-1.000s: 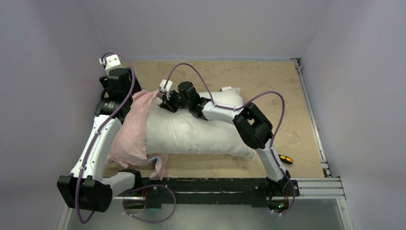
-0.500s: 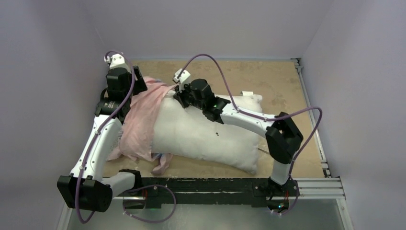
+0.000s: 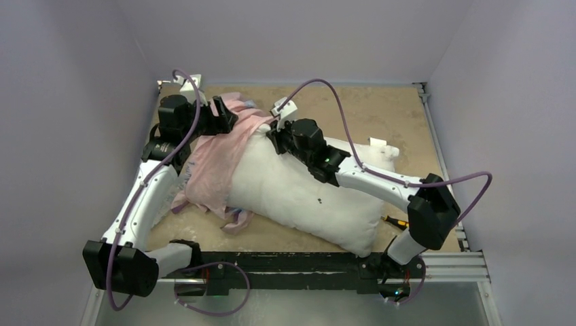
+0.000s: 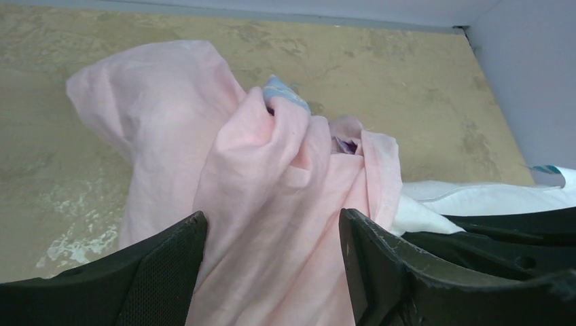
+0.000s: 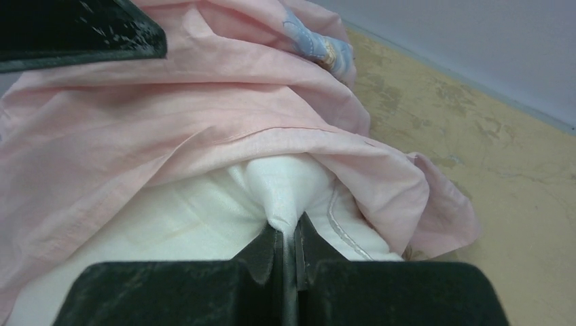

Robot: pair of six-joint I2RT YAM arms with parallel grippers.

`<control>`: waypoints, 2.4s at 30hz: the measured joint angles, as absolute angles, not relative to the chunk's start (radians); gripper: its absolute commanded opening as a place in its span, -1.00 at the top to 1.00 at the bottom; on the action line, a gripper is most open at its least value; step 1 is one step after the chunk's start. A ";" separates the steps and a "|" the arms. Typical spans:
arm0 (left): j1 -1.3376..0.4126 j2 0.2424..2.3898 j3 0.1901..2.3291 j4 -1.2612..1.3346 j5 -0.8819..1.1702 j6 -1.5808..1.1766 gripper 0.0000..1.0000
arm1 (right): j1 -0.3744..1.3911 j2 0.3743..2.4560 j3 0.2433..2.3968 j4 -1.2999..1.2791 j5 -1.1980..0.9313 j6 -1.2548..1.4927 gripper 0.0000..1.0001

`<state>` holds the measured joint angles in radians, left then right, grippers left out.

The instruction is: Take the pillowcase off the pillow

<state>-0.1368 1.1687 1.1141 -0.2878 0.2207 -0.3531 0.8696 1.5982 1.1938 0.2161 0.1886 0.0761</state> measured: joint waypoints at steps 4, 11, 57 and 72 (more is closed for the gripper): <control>-0.180 1.175 1.114 -0.284 0.218 -0.337 -0.41 | 0.881 1.563 1.177 0.223 0.169 0.080 1.00; -0.239 1.234 1.115 -0.314 0.117 -0.298 0.47 | 0.925 1.534 1.143 0.250 0.175 0.081 1.00; -0.120 1.208 1.140 -0.444 -0.400 -0.353 1.00 | 0.704 1.081 1.037 0.178 0.718 0.458 1.00; -0.120 1.216 1.141 -0.451 -0.310 -0.321 0.26 | 0.482 1.392 1.298 0.282 0.574 0.502 1.00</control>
